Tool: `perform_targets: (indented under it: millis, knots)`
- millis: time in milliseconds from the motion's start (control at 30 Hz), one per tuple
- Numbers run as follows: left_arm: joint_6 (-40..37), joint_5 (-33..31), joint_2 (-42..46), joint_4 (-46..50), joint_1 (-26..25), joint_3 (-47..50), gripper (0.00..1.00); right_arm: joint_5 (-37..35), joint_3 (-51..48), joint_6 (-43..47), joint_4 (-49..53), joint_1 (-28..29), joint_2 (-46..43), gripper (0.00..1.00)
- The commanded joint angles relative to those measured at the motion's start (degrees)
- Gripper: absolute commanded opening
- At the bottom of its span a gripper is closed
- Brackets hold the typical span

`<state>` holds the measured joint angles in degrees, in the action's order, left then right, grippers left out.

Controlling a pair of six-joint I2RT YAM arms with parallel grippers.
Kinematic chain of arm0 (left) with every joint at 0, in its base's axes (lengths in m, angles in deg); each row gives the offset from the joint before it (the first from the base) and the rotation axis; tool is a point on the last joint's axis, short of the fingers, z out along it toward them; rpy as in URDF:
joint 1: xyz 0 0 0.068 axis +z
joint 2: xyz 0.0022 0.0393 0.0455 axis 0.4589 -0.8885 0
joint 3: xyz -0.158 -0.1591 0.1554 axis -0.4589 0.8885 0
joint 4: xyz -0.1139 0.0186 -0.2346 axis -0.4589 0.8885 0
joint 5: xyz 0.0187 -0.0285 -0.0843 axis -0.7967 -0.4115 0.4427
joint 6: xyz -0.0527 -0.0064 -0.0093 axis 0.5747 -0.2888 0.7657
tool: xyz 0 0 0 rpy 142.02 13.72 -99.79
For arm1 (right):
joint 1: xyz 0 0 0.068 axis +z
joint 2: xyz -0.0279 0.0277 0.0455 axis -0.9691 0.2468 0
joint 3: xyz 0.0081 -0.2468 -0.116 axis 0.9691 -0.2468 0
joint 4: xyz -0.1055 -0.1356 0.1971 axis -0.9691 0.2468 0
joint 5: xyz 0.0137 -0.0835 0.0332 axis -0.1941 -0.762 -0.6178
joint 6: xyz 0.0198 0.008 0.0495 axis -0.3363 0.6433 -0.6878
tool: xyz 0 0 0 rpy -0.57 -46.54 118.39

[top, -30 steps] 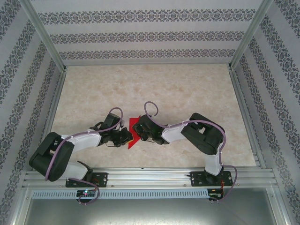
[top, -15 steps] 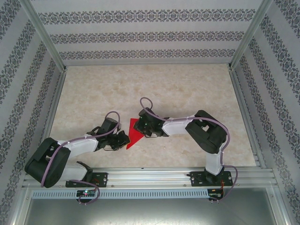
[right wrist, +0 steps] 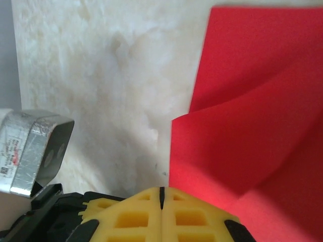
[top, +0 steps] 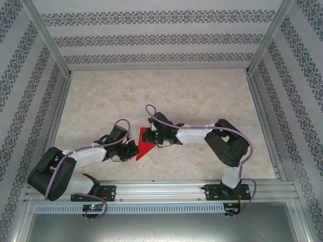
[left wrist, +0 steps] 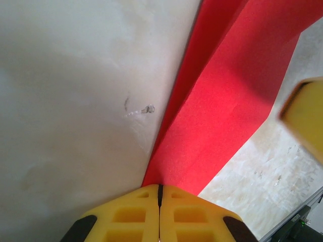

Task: Fold a paper plane with a square sheet of paper (pick it up from the middle)
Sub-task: Fourth fold the wing at the center of the table.

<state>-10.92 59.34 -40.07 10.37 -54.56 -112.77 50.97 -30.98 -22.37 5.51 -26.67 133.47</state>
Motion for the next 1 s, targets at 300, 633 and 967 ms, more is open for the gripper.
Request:
perform_targets:
  millis: [300, 633, 967]
  knots:
    - [-2.34, -4.78, -2.05, 11.25, 0.35, 1.89, 0.05, -4.10, 3.33, 4.66, 6.96, -0.47, 5.76, 0.04]
    - [-3.47, -6.93, -1.78, 13.44, 0.31, 3.72, 0.03, -4.55, 4.43, 4.87, 7.12, -6.14, 6.98, 0.07]
    - [-3.56, -7.06, -1.26, 13.48, 0.35, 4.40, 0.02, -4.04, 3.92, 4.60, 4.89, -12.07, 8.01, 0.08]
